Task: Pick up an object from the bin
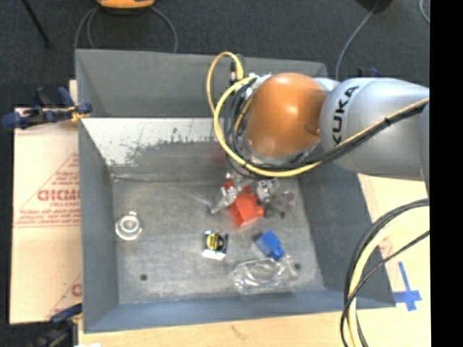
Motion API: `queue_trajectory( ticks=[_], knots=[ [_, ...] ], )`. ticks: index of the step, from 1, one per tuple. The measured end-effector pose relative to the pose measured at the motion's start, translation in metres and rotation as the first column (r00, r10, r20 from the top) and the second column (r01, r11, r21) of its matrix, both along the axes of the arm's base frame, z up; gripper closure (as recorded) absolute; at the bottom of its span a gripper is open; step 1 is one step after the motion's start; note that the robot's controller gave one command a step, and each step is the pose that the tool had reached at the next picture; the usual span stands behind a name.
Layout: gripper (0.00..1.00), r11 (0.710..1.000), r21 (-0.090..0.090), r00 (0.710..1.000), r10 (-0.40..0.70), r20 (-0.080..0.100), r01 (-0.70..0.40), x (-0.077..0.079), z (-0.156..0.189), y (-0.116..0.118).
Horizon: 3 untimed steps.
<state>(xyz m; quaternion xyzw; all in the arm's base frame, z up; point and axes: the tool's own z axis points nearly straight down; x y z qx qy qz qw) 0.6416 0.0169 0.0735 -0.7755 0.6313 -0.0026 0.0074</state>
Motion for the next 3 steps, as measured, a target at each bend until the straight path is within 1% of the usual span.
queue_trajectory(
  ticks=[1,2,3],
  knots=[
    [1.00,1.000,0.002,1.000,-0.002,0.002,0.002,0.001,0.004,0.002],
    [1.00,0.998,-0.007,0.998,-0.060,-0.002,0.060,0.012,0.117,0.006],
    [1.00,0.957,-0.009,0.958,0.288,-0.006,-0.288,0.013,0.245,-0.010]
  ],
)
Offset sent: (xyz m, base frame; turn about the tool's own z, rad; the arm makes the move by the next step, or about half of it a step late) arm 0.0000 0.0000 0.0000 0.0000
